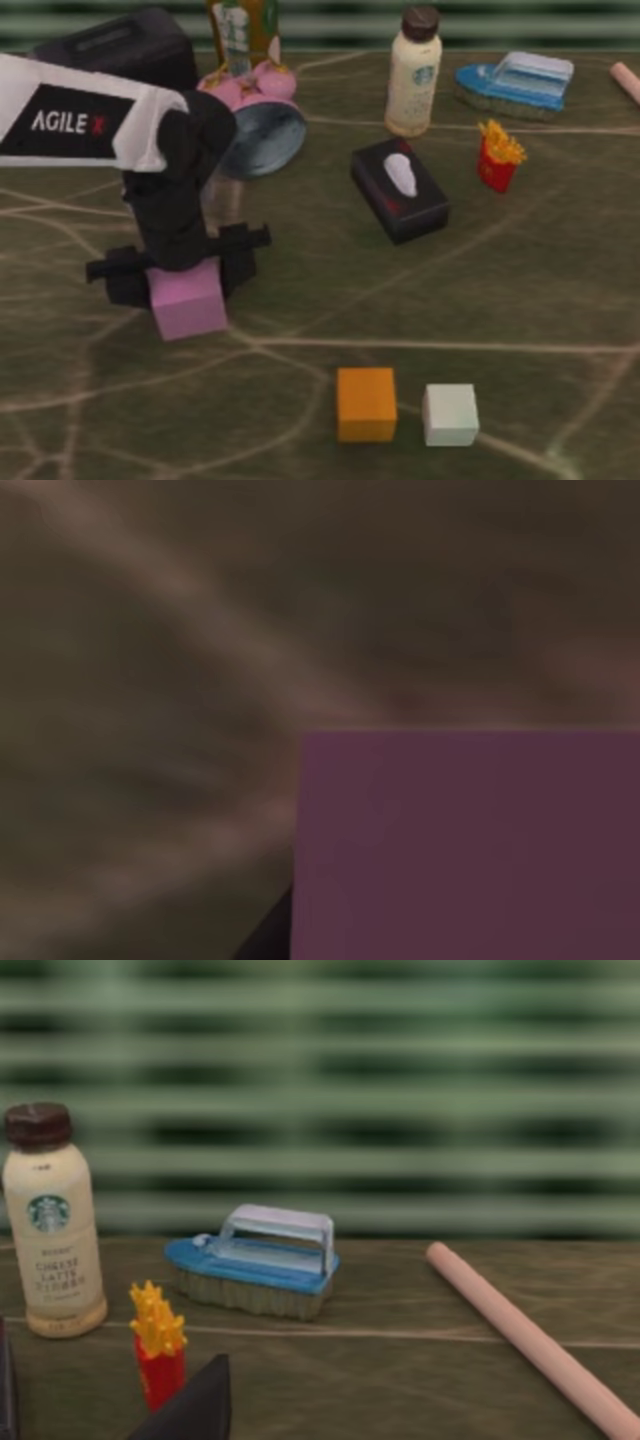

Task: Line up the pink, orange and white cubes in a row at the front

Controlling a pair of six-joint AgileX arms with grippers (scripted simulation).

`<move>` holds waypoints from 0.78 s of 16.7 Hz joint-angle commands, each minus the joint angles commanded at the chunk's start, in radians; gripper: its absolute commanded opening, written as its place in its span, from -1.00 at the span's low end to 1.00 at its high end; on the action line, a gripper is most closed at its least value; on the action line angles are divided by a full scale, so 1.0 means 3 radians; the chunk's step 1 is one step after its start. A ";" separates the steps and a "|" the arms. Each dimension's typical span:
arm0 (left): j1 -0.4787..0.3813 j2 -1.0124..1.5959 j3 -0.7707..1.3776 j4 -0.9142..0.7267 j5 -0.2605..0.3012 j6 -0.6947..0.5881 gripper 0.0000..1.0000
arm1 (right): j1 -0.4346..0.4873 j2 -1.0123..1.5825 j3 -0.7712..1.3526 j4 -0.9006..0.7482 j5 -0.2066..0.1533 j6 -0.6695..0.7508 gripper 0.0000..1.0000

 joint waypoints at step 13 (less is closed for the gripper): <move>0.0057 -0.0398 0.0435 -0.0822 -0.0010 0.0000 -1.00 | 0.0000 0.0000 0.0000 0.0000 0.0000 0.0000 1.00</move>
